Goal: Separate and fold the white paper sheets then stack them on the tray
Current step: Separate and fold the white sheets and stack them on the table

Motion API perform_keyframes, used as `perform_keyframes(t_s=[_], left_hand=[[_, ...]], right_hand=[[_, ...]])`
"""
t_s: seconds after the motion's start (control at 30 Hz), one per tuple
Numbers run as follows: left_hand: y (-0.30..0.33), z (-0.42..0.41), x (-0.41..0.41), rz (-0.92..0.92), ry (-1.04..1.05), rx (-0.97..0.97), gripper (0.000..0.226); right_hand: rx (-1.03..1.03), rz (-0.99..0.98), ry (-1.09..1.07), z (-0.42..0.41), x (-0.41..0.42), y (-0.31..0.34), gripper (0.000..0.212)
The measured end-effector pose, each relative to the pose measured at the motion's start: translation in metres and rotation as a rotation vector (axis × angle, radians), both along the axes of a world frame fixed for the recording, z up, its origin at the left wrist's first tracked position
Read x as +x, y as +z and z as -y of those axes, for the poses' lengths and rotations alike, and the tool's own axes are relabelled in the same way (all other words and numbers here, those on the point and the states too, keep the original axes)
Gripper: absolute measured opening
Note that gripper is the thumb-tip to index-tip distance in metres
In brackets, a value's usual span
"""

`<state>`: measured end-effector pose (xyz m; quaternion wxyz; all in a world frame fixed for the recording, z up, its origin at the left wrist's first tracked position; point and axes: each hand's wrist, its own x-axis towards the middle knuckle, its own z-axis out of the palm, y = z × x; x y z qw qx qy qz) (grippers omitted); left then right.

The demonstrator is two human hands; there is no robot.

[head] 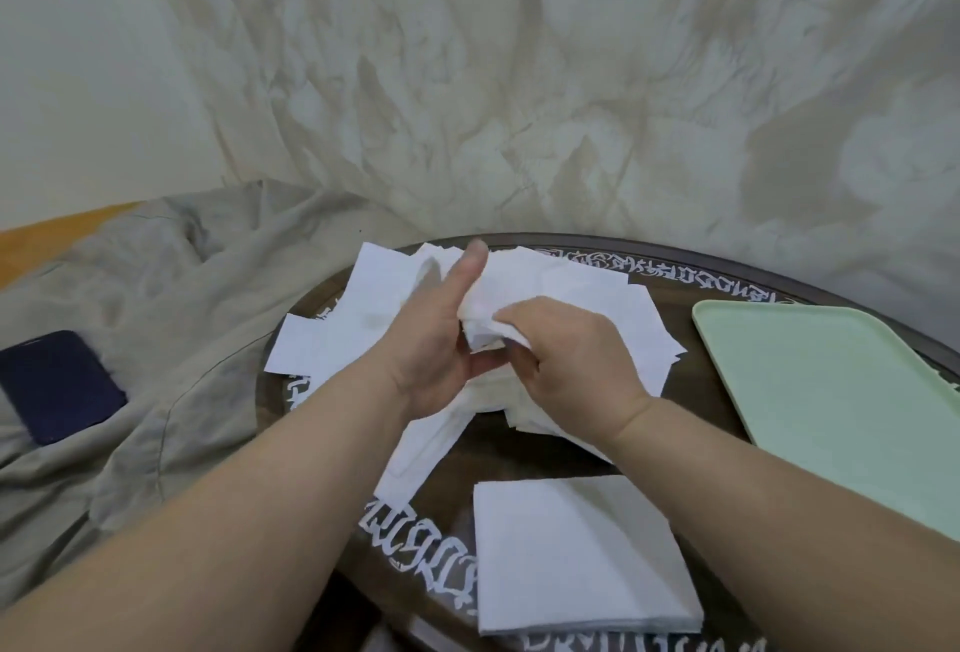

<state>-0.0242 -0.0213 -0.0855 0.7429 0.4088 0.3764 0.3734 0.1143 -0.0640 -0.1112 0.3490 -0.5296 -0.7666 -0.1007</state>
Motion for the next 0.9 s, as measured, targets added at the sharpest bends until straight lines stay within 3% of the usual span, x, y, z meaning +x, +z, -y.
perform_keyframes(t_s=[0.03, 0.13, 0.17, 0.23, 0.33, 0.5, 0.57, 0.63, 0.7, 0.9], left_hand=[[0.004, 0.003, 0.002, -0.009, 0.045, -0.011, 0.086], [0.005, 0.011, 0.000, -0.245, 0.178, 0.044, 0.022], [0.004, 0.013, -0.004, -0.273, 0.197, 0.056, 0.015], [0.007, 0.019, -0.013, -0.270, 0.213, 0.082, 0.015], [0.018, 0.029, -0.029, -0.243, 0.271, 0.125, 0.019], [0.038, 0.053, -0.051, -0.152, 0.323, 0.161, 0.021], [0.044, 0.062, -0.056, -0.134, 0.321, 0.172, 0.023], [0.047, 0.069, -0.060, -0.151, 0.310, 0.197, 0.021], [0.049, 0.076, -0.062, -0.191, 0.285, 0.230, 0.017], [0.052, 0.085, -0.073, -0.362, 0.180, 0.342, 0.017]], right_hand=[[-0.044, 0.027, 0.028, 0.006, -0.003, -0.001, 0.033], [-0.077, 0.125, 0.065, 0.018, -0.004, -0.004, 0.038], [-0.080, 0.134, 0.074, 0.021, -0.003, -0.004, 0.037], [-0.111, 0.094, 0.096, 0.028, 0.003, -0.005, 0.034], [-0.186, -0.032, 0.081, 0.043, 0.007, 0.002, 0.053], [-0.436, -0.414, -0.157, 0.071, 0.004, 0.026, 0.060], [-0.576, -0.700, -0.197, 0.078, 0.000, 0.034, 0.046], [-0.753, -1.115, -0.158, 0.083, -0.007, 0.041, 0.035], [-0.859, -1.391, -0.120, 0.083, -0.011, 0.047, 0.043], [-0.925, -1.544, -0.082, 0.060, -0.011, 0.055, 0.075]])
